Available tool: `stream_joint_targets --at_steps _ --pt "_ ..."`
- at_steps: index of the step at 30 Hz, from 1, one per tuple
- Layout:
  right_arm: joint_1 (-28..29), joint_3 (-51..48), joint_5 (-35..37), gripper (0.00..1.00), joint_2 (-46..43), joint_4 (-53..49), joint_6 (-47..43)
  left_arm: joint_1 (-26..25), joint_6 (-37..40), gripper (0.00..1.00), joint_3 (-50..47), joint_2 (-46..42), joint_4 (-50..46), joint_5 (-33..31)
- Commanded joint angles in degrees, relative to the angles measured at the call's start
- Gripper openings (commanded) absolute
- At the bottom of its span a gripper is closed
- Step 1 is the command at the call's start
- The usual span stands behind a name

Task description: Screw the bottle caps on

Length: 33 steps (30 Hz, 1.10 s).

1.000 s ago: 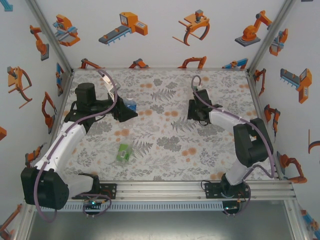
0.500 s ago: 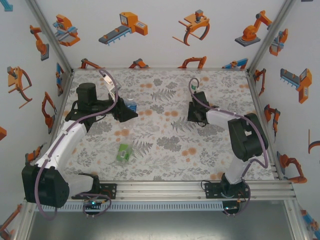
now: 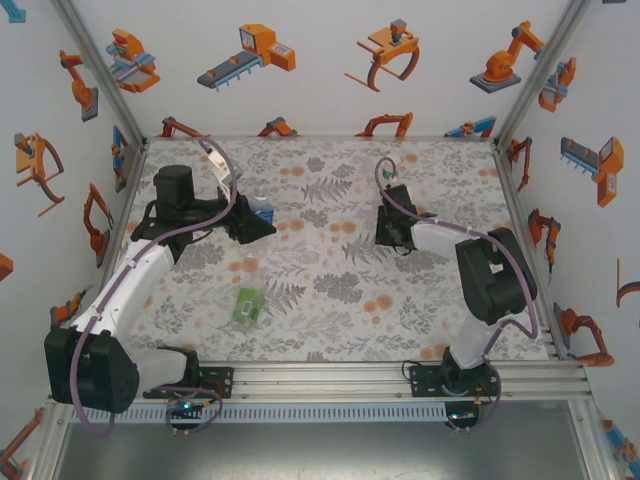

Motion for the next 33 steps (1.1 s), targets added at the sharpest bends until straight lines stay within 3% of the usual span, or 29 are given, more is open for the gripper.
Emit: stream_joint_targets --at_steps 1,19,33 --pt "3.05 -1.79 1.1 0.36 -2.87 -4.14 1.2 -0.21 0.74 0.0 2.06 0.2 -0.74 0.67" --pt "27.26 -3.25 4.83 0.35 -8.76 -12.62 10.07 -0.51 0.87 0.0 2.15 0.0 -1.13 0.24" --pt "30.48 -3.63 5.84 0.41 -5.31 -11.26 12.47 -3.74 2.89 0.0 2.15 -0.19 -4.23 -3.54"
